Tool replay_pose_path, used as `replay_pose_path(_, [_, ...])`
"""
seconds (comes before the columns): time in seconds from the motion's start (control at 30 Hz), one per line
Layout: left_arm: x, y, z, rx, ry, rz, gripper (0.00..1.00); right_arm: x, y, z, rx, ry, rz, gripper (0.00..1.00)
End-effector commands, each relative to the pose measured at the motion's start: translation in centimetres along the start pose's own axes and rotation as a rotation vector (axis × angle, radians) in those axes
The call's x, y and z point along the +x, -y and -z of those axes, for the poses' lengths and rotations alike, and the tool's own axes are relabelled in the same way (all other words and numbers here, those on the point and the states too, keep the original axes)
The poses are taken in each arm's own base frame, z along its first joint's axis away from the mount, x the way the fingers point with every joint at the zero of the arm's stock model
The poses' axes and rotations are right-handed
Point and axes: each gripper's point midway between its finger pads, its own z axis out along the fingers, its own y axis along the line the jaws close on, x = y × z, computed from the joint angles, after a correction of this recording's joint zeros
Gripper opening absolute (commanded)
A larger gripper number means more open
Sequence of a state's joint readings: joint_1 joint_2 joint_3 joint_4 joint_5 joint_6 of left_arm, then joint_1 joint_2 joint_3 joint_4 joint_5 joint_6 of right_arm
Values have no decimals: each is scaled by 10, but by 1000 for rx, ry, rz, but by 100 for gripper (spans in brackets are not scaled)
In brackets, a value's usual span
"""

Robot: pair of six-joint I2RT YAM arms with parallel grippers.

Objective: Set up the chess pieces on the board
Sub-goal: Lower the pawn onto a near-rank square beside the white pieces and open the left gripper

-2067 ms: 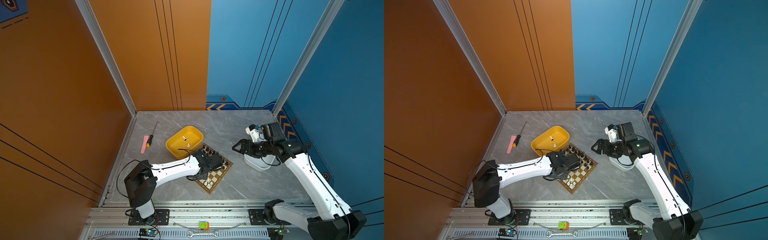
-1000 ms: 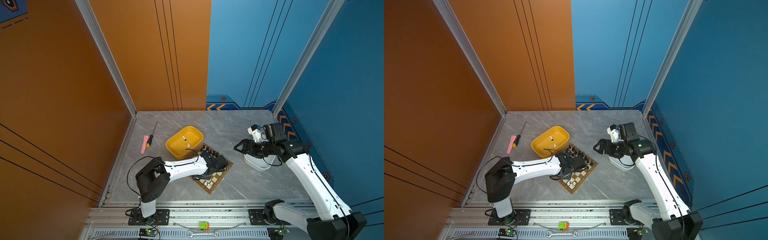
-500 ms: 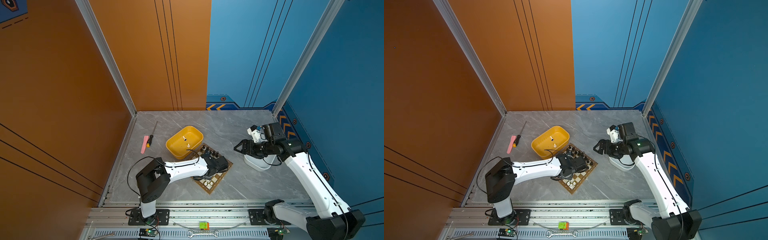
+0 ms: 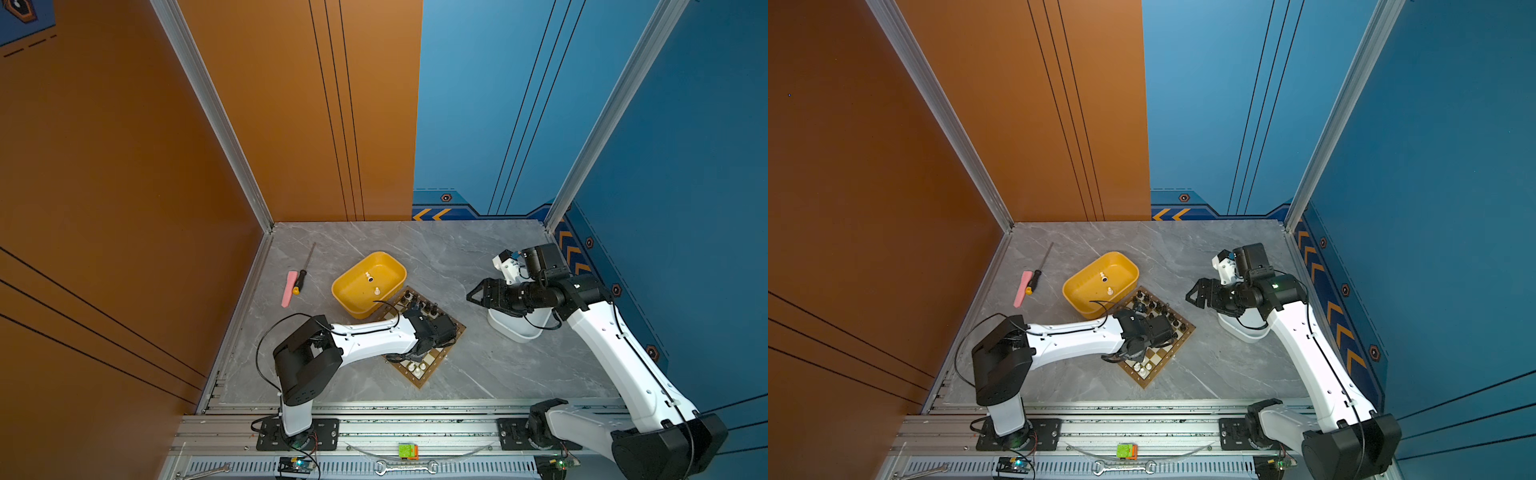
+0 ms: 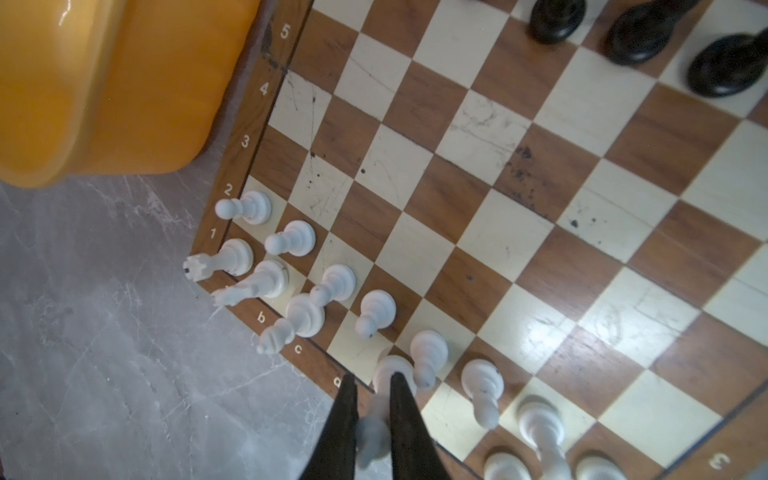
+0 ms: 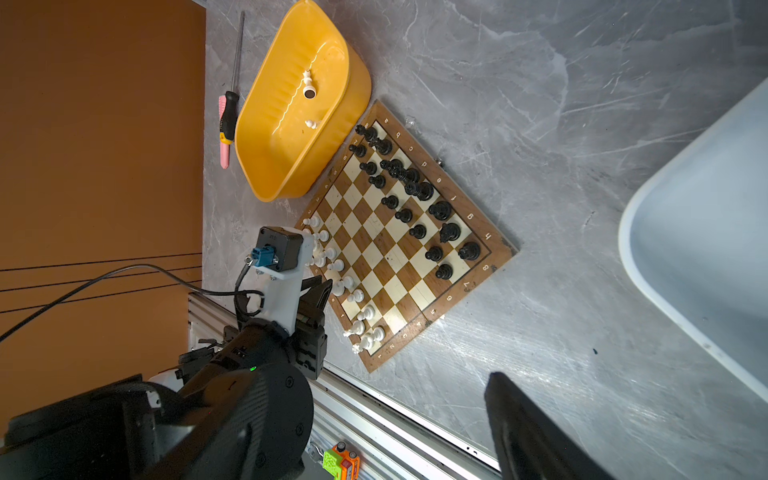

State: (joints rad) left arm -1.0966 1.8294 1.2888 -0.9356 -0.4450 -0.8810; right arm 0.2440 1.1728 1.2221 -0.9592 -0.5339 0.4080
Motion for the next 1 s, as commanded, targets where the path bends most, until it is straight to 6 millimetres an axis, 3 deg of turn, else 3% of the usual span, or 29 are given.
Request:
replay_pose_path(0.0, [7, -1, 4, -2, -5, -9, 16, -1, -1, 3, 19, -1, 30, 85])
replay_pose_path(0.57, [13, -7, 4, -23, -11, -3, 18, 3, -1, 3, 19, -6, 32, 85])
replay_pose_path(0.77, [12, -4, 7, -12, -4, 0, 36, 4, -1, 2, 18, -9, 36, 85])
replay_pose_path(0.97, [6, -3, 14, -2, 18, 0, 40, 4, -2, 3, 17, -9, 40, 85])
